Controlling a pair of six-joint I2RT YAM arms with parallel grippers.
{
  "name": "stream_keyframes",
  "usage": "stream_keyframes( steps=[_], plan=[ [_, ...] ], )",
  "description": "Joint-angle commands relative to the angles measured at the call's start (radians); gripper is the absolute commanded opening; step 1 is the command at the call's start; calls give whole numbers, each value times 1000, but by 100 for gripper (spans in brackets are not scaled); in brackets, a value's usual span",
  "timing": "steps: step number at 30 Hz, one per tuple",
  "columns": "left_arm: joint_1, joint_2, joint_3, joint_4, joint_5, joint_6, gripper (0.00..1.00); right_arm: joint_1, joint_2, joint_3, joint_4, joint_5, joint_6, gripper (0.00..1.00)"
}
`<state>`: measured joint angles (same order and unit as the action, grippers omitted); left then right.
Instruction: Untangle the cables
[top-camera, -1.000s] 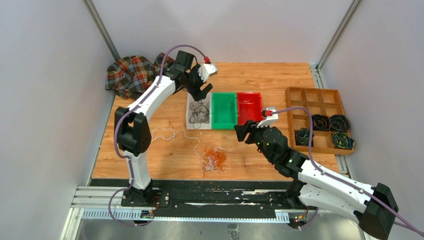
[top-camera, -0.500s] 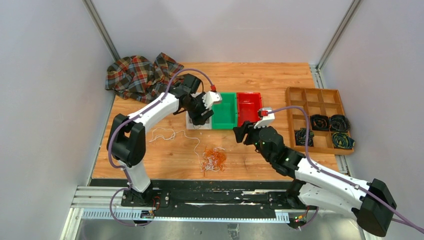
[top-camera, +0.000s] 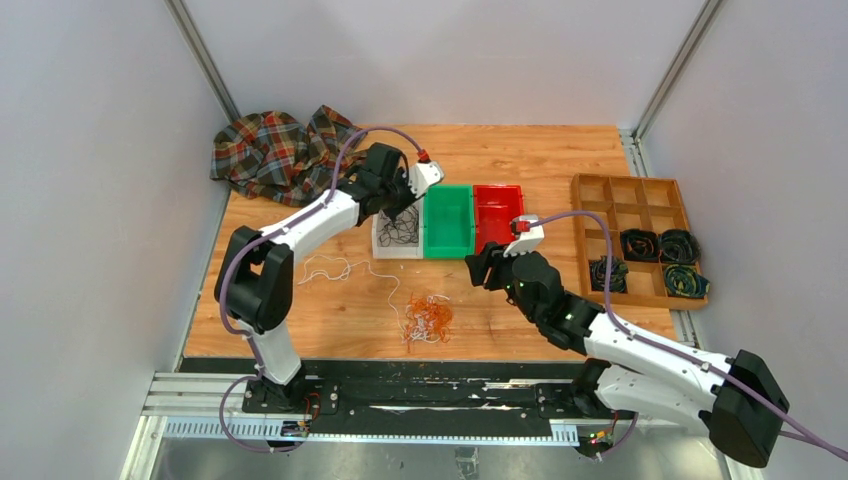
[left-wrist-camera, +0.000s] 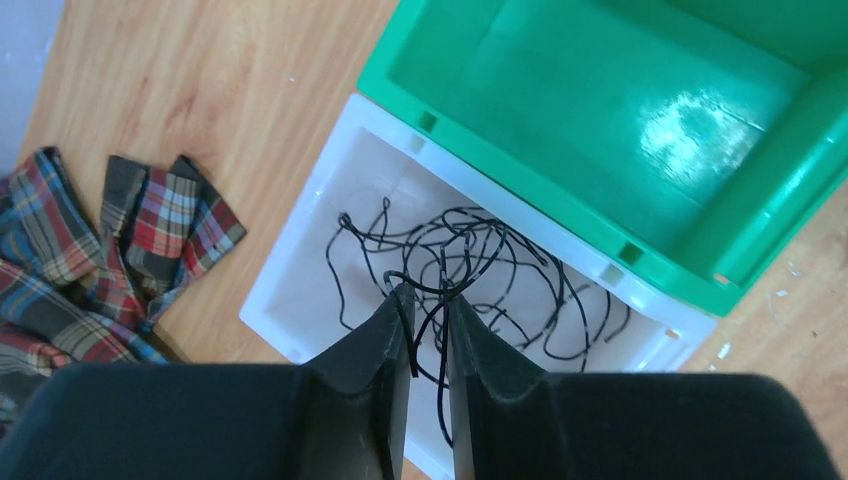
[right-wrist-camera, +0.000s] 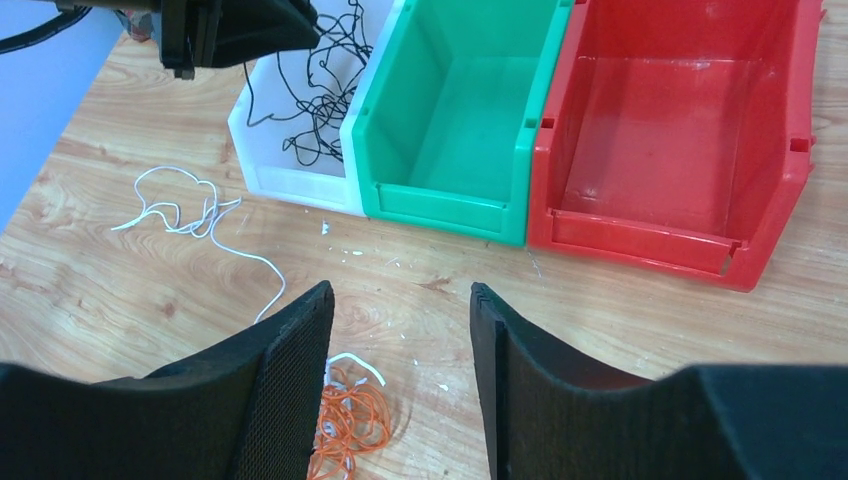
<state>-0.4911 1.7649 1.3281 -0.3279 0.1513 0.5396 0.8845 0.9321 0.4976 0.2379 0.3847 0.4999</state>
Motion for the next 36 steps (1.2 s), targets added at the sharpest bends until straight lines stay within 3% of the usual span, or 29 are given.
stream_keyframes(
  steps=[1, 9, 12, 17, 26, 36],
  plan=[
    [10, 46, 23, 90, -32, 5, 22, -13, 20, 19, 27, -10, -9, 52],
    [36, 138, 30, 64, -21, -15, 22, -13, 26, 20, 26, -11, -18, 50],
    [36, 126, 27, 44, 3, -21, 26, -13, 28, 26, 25, -16, -22, 50],
    [44, 64, 92, -80, 76, -24, 64, -12, 20, 37, 18, -18, -28, 49],
    [78, -66, 249, -393, 221, 29, 99, -12, -21, 44, -2, -23, -35, 49],
    [182, -220, 191, -595, 267, 176, 98, -13, -59, 34, -23, -26, -37, 50]
  ],
)
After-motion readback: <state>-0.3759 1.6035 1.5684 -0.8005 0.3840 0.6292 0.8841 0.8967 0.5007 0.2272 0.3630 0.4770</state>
